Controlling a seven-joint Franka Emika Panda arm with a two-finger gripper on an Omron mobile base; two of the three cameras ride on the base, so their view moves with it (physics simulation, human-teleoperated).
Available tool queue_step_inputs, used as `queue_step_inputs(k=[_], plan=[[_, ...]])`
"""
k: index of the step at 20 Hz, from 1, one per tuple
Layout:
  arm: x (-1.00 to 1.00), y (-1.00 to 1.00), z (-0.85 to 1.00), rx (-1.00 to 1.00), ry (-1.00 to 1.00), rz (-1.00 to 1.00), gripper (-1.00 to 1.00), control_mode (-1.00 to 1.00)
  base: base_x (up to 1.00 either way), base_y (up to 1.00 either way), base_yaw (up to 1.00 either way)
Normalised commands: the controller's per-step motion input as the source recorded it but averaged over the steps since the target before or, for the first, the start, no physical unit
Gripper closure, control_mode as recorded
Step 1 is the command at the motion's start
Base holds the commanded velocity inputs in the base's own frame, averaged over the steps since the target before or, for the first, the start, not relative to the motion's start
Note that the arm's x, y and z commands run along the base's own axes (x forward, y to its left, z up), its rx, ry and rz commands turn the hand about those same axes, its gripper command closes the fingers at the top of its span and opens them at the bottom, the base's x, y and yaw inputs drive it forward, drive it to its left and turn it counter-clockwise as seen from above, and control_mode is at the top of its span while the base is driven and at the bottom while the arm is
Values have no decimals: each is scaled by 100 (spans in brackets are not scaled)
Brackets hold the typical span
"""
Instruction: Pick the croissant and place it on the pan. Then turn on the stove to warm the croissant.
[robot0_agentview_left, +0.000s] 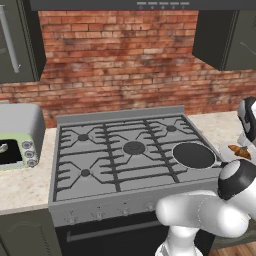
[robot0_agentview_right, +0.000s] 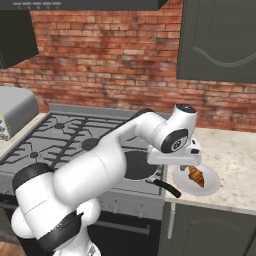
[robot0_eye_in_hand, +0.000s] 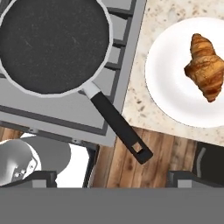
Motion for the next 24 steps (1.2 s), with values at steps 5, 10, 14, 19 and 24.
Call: queue_step_inputs(k=[5, 10, 14, 19, 24], plan=[[15, -6, -15, 0, 0, 0, -100, -100, 0, 0, 0], [24, -6, -4, 0, 1, 0, -100, -100, 0, 0, 0], [15, -18, -2, 1, 0, 0, -100, -100, 0, 0, 0], [16, -11, -7, 0, 0, 0, -100, -100, 0, 0, 0], [13, -5, -13, 0, 0, 0, -100, -100, 0, 0, 0]])
